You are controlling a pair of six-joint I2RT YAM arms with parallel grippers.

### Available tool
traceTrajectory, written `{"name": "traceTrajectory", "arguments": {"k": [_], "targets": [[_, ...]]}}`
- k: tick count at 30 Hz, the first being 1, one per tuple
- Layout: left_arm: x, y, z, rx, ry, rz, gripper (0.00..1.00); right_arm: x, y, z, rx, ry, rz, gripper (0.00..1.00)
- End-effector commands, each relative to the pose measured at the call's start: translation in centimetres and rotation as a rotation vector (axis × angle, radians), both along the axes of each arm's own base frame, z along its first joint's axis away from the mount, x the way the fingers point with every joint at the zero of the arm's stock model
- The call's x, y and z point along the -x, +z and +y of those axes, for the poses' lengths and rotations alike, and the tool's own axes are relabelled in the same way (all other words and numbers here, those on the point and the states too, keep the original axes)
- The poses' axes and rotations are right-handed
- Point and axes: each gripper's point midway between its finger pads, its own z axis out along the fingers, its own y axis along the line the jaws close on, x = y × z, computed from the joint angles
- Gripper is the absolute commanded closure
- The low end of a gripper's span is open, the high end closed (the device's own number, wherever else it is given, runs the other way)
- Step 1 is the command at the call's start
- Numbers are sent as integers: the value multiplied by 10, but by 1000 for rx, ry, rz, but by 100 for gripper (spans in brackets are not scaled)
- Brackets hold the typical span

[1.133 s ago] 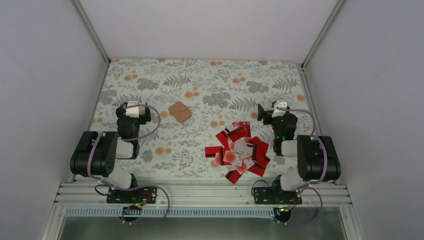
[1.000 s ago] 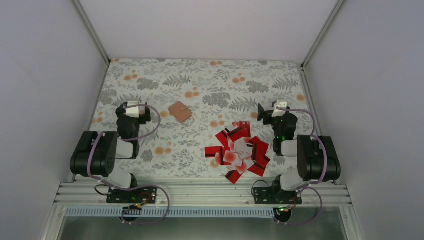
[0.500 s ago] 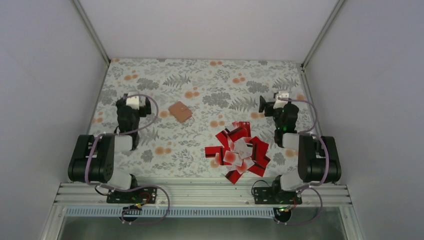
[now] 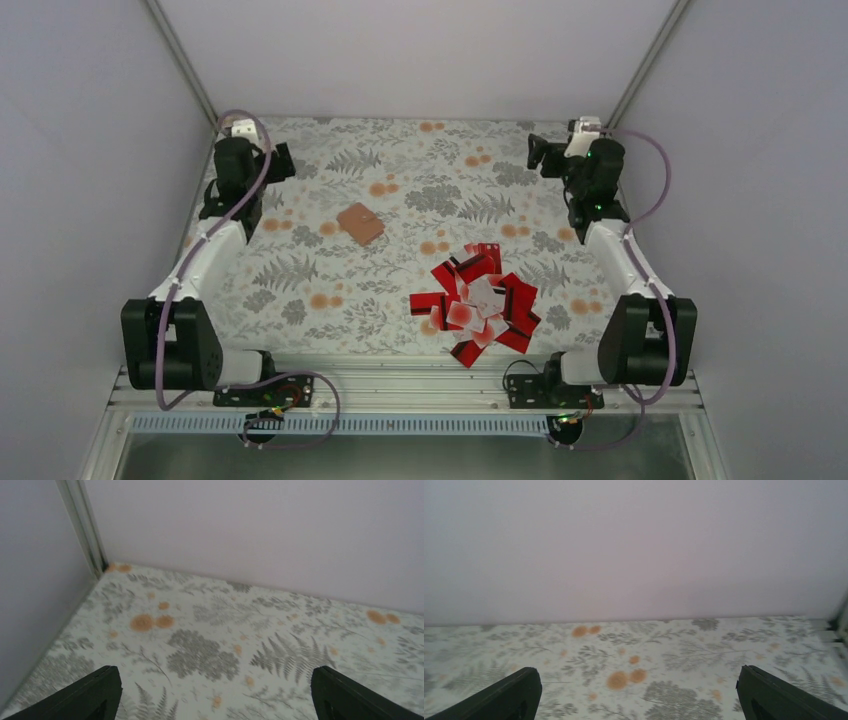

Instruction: Put the credit cards into the card holder

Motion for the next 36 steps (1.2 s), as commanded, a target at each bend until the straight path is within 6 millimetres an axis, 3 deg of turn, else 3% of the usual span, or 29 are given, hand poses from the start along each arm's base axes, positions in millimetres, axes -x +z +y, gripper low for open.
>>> {"name": "traceTrajectory", "arguments": {"k": [1,6,13,19,21,28,36], "targets": [[19,-41,-21,167,-45,286,8,9,-3,28,-147,122,190,1],[26,-45,-47,333,-126,374,17,14,-5,75,-257,297,325,1],[50,-85,-74,477,-209,504,33,34,-38,151,-294,474,493,2],[63,-133,-85,547,-231,611,49,49,-73,217,-284,607,602,8],[66,-146,-92,592,-239,639,51,48,-97,234,-287,635,661,9],[57,-172,-114,647,-279,704,52,58,-139,293,-276,769,815,25],[40,-192,-135,663,-308,764,54,57,-173,335,-299,824,917,47]]}}
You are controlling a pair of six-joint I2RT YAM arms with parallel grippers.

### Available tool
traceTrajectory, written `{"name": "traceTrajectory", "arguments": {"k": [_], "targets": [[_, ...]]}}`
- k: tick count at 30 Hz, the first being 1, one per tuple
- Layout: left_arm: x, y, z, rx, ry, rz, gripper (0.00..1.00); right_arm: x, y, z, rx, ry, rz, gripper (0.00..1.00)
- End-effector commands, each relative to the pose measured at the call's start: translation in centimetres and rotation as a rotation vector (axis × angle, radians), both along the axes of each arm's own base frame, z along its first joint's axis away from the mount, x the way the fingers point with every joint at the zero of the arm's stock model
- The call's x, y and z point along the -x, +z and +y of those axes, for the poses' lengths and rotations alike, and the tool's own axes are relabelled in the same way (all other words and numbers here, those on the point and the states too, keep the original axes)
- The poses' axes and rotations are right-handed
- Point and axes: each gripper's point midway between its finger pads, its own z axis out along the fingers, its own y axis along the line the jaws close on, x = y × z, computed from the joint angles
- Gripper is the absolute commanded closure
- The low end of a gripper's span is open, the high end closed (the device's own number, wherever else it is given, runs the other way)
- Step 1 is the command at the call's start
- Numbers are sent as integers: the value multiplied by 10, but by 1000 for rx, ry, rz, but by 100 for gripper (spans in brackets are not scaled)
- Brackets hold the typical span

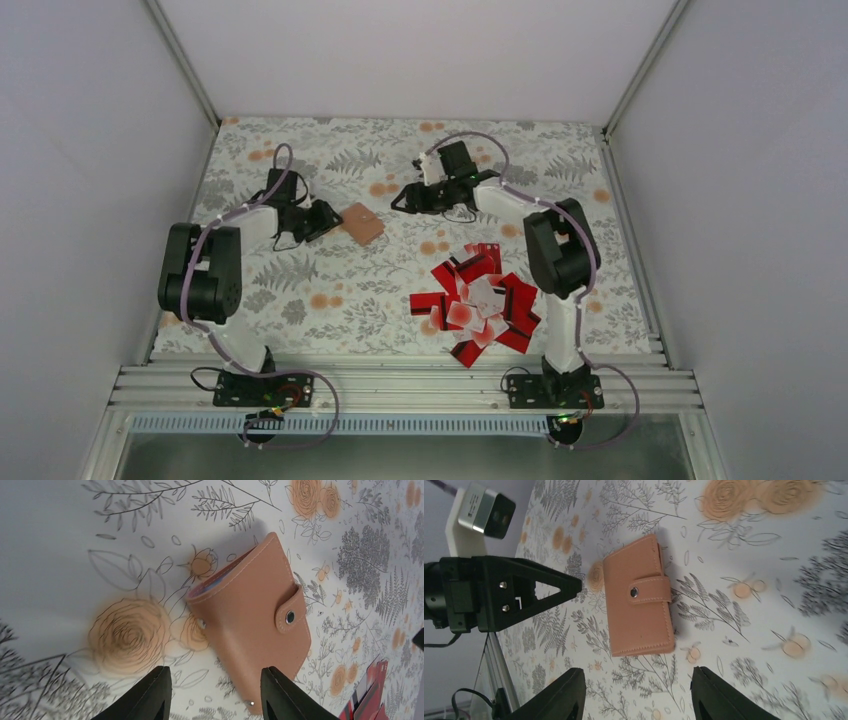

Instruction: Put the credit cards into the card holder

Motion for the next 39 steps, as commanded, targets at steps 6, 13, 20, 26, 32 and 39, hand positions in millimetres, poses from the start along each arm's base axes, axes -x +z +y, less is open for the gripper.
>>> {"name": "traceTrajectory", "arguments": {"k": [6,13,20,26,32,39], "targets": [[-23,-12,-22,44,-47,10,55,0,-25,42,-12,57,103,57],[-34,-21,-30,35,-81,-1,58,9,-53,46,24,75,175,62],[-42,-22,-47,53,-148,-44,58,26,-59,51,1,141,221,64],[-44,-19,-56,48,-226,-74,53,37,-64,60,-32,199,260,65],[-32,-32,-57,65,-215,-35,42,38,-81,49,45,178,248,67],[-24,-43,-65,92,-250,-11,42,47,-112,36,111,154,275,71]]}}
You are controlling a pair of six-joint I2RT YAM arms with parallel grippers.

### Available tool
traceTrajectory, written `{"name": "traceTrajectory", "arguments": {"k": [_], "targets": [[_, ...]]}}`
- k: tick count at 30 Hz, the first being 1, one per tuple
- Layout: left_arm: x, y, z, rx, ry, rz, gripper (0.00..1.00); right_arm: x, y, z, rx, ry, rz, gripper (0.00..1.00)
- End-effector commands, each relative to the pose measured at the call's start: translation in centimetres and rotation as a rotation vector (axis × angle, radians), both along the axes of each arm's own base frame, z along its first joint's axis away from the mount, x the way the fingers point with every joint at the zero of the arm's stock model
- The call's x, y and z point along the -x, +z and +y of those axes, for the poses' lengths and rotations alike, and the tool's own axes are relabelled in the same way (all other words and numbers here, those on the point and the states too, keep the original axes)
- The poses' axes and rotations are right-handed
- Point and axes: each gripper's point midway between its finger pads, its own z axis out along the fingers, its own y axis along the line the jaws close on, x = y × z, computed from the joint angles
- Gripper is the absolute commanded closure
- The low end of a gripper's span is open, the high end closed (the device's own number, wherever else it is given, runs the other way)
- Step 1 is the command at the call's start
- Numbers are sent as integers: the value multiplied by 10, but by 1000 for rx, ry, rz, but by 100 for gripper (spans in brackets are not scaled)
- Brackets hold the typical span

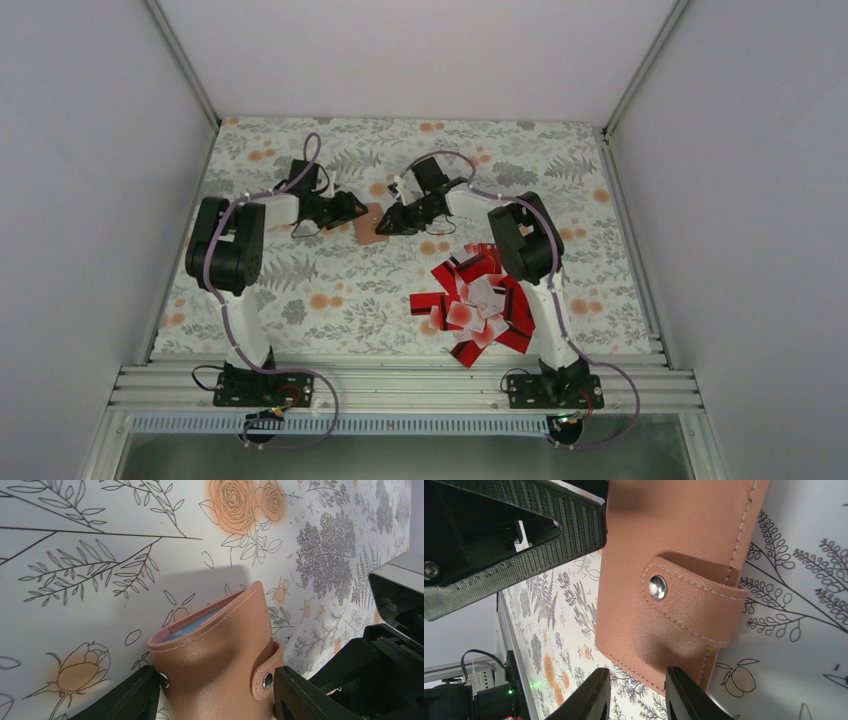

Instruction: Put the credit cards into the card holder

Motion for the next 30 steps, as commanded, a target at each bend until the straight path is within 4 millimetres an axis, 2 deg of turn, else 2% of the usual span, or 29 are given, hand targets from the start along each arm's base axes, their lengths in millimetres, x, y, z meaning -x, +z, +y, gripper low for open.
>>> {"name": "traceTrajectory", "arguments": {"k": [1,11,17,20,24,28,30], "targets": [[20,-27,-10,9,-53,75,42,19,-42,-17,123,-9,54,71],[27,-31,-19,74,-96,55,54,23,-72,-31,171,-13,87,74],[33,-29,-28,141,-135,34,67,18,-72,-36,158,-18,90,75],[33,-23,-30,166,-143,3,77,17,-68,-36,145,-10,82,75],[31,-16,-34,194,-161,-14,97,15,-59,-35,127,-4,59,74],[29,-2,-34,192,-159,-34,98,6,-37,-34,115,-8,-5,69],[28,8,-33,185,-155,-44,97,-1,-19,-37,125,-17,-59,61]]}}
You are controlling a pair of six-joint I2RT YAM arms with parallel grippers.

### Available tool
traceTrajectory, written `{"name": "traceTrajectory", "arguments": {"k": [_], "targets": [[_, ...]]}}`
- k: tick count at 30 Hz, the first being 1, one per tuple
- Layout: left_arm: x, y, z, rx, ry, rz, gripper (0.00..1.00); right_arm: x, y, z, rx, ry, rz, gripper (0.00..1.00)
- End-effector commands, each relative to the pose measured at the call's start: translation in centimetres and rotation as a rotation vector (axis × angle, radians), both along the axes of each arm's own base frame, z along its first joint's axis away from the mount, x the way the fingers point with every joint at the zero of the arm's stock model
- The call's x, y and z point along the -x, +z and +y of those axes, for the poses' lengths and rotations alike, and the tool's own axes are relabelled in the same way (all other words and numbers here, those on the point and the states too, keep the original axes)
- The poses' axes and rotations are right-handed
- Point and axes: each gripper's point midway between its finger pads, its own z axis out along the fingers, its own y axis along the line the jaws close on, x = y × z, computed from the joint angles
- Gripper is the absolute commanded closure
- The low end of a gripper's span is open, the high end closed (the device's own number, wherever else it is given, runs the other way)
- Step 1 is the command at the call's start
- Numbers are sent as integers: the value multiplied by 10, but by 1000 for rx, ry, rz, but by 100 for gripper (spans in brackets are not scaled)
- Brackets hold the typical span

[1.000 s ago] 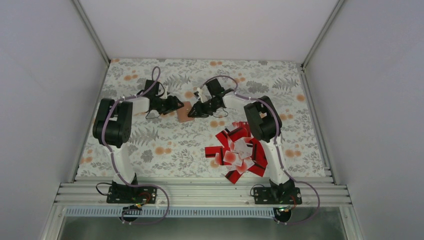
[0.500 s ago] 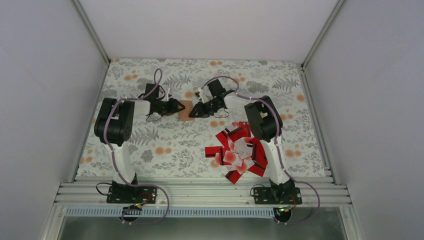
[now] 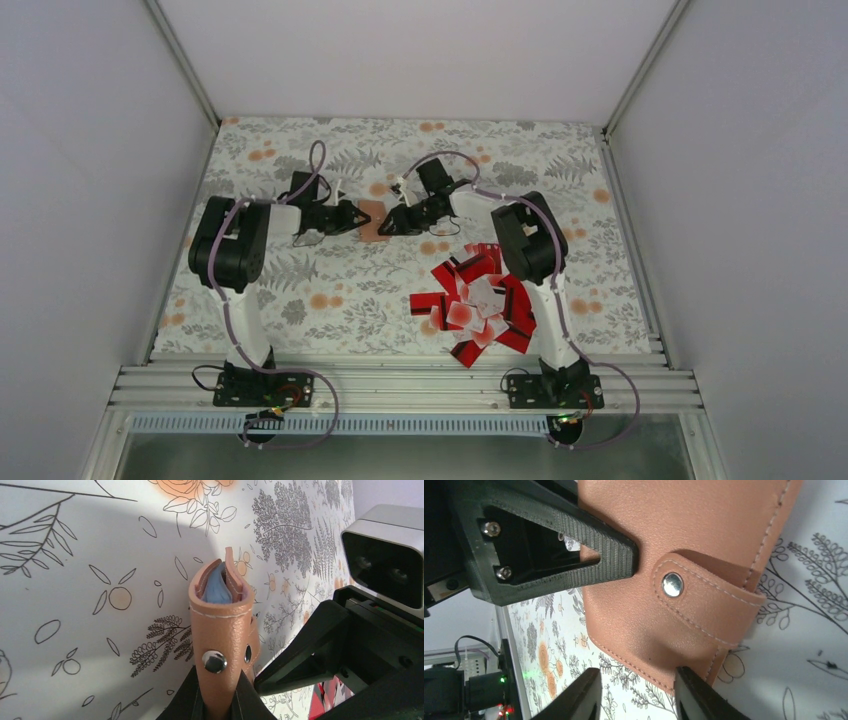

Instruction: Put the credit cards into the card holder

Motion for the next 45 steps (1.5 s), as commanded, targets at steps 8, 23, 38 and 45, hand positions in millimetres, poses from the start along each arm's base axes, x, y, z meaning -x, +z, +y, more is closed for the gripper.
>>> {"name": "traceTrajectory", "arguments": {"k": [8,23,38,45], "targets": [[18,51,-13,-79,-37,2,98,-12,47,-49,249,-127,-202,30],[39,105,-34,-206,4,-30,98,5,99,-40,220,-235,-195,31],[55,125,-49,-188,-8,-72,98,21,89,-26,195,-194,-147,31],[57,144,-56,-147,-25,-96,98,24,75,-33,227,-204,-141,31]]}}
